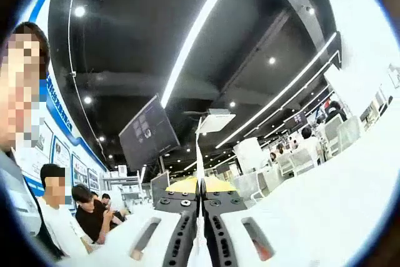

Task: Organize the stack of printing papers by aligning and flattening the scattered papers on the table

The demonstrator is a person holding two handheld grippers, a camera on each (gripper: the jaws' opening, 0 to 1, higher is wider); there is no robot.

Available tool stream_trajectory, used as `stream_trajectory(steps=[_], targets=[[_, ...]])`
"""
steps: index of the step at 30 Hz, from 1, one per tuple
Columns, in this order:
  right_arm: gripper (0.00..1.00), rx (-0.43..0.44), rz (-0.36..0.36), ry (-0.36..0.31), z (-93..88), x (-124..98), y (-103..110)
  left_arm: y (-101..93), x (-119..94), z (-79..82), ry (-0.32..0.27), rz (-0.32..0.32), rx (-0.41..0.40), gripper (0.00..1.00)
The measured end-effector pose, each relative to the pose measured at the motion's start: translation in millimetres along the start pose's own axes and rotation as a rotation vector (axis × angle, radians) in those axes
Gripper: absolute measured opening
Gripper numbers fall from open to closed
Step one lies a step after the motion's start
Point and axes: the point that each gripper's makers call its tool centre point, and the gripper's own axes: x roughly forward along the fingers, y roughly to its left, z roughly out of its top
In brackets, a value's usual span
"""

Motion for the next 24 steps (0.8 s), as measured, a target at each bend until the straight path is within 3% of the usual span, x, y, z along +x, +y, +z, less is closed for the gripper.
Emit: stream_trajectory(steps=[5,9,12,15,24], targets=[[0.0,0.037,-0.049,-0.003,-8.4,-9,-30,1.1,0,-0.1,-0.001,0.001,-0.009,0.06],[0.0,0.177,-0.078,-0.007,-29.0,-16,-51,4.2,0,2.1,-0.017,0.004,-0.048,0.06],[0.0,0.169,-0.097,-0.009,-36.5,-21,-60,4.0,0,2.3,-0.019,0.006,-0.053,0.06],[0.0,0.193,-0.149,-0.049,-38.5,-30,-81,3.2,1,1.3,-0.017,0.006,-0.057,0.06],[0.0,0.416,-0.261,-0.129,-53.7,-53,-118,5.3,3,0.5,-0.014,-0.002,-0.086,0.07]])
